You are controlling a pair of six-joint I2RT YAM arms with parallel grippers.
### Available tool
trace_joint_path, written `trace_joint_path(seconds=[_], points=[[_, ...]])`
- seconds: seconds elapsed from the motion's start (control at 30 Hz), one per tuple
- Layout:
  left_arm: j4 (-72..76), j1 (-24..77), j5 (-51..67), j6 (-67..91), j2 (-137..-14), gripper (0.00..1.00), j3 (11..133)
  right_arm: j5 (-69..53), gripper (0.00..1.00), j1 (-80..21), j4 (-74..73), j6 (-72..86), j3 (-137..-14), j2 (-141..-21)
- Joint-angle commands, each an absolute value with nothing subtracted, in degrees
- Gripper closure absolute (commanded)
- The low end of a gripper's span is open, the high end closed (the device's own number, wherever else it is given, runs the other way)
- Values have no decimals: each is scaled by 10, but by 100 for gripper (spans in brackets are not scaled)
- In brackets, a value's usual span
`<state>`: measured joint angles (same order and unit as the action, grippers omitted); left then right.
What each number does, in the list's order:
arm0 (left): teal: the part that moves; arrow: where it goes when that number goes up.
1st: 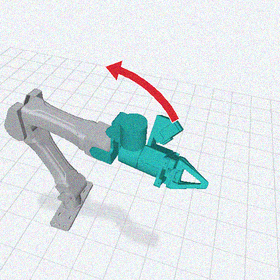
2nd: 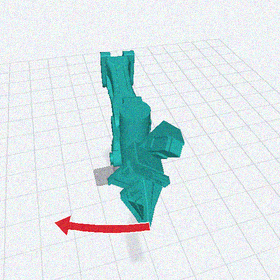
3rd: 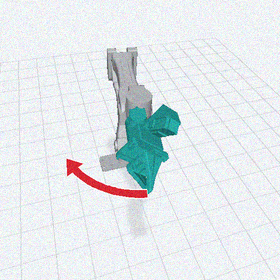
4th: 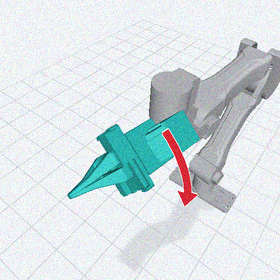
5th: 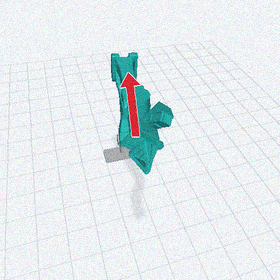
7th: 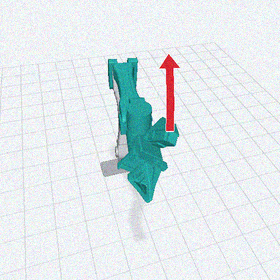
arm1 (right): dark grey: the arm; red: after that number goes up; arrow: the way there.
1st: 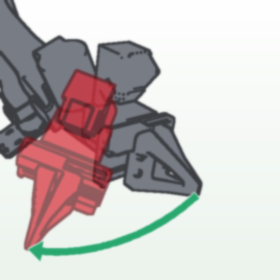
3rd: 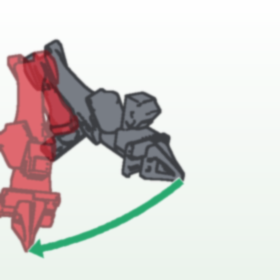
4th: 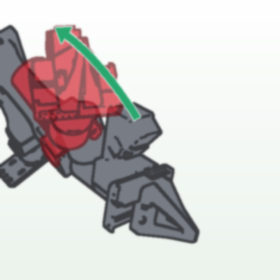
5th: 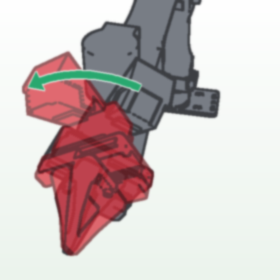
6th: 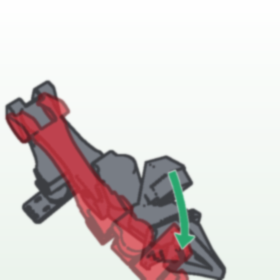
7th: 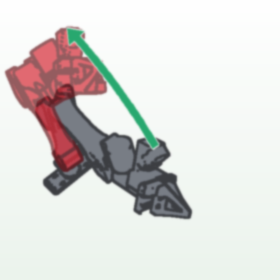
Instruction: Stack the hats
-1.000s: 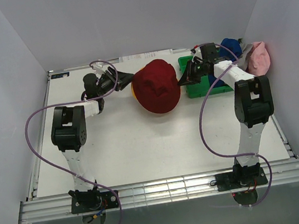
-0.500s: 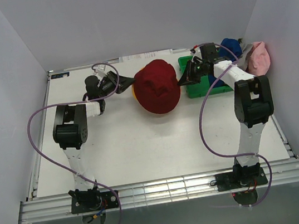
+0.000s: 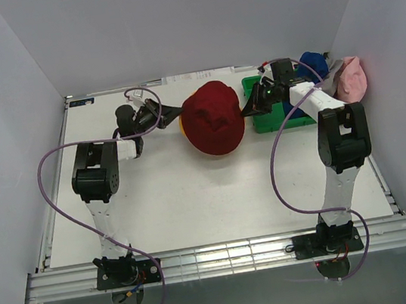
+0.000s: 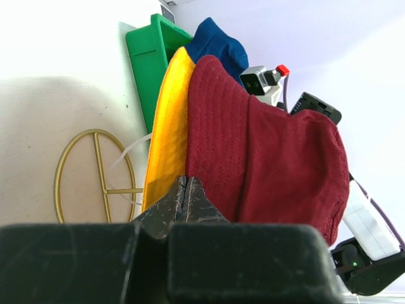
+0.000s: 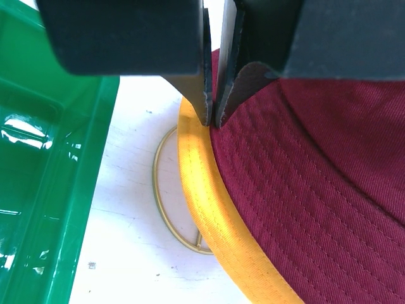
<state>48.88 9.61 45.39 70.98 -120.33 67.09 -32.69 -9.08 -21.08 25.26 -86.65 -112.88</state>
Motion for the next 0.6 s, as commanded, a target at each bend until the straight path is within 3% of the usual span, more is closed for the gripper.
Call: trace_joint_path(seconds=[0.0,0.57], points=[[490,98,439,706,-1176,100,658,-316,92,-93,-217,245,-894,-1129],[386,91,385,649,-1174,100,601,-296,92,-93,-215,232,-861,-1136]])
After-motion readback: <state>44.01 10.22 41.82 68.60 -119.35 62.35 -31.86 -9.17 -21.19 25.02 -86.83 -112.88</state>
